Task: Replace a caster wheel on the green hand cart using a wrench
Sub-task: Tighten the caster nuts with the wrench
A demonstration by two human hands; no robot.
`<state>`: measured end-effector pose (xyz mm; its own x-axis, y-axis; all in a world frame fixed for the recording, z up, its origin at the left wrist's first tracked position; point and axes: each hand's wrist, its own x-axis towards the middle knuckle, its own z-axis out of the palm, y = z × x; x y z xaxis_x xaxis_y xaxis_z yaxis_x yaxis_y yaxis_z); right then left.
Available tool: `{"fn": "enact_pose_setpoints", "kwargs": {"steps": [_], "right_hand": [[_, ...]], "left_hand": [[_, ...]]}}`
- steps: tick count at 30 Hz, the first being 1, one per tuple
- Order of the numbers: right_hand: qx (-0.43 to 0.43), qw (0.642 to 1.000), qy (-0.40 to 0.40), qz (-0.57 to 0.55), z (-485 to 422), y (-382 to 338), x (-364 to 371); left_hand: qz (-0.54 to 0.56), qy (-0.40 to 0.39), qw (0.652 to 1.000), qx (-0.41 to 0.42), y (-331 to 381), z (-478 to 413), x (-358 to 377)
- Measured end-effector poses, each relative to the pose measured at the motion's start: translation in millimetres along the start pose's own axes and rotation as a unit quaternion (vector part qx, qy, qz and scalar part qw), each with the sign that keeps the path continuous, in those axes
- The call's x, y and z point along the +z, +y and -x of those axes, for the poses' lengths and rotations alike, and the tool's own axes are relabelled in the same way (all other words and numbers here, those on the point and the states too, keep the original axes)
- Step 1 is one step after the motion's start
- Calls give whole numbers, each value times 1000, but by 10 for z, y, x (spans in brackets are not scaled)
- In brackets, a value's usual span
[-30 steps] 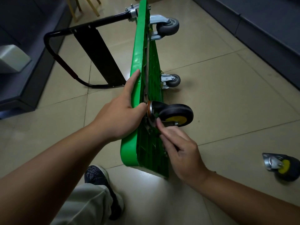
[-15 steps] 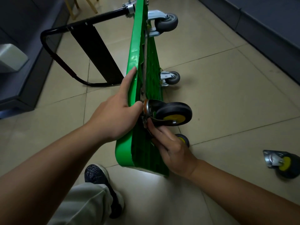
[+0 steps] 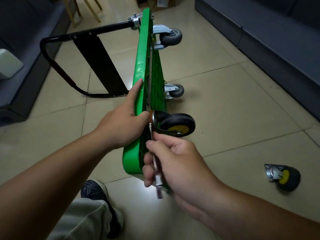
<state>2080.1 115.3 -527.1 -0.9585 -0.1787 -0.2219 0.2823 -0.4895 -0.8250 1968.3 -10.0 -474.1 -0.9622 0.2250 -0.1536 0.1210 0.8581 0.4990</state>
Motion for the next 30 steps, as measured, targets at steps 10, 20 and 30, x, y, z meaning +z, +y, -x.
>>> {"fn": "enact_pose_setpoints", "kwargs": {"steps": [10, 20, 30], "right_hand": [[-308, 873, 49, 374, -294, 614, -562], [-355, 839, -14, 412, -581, 722, -645], [-145, 976, 3, 164, -109, 423, -180]], "left_hand": [[20, -3, 1000, 11, -30, -9, -4], [18, -7, 1000, -1, 20, 59, -23], [-9, 3, 1000, 4, -51, 16, -16]]}}
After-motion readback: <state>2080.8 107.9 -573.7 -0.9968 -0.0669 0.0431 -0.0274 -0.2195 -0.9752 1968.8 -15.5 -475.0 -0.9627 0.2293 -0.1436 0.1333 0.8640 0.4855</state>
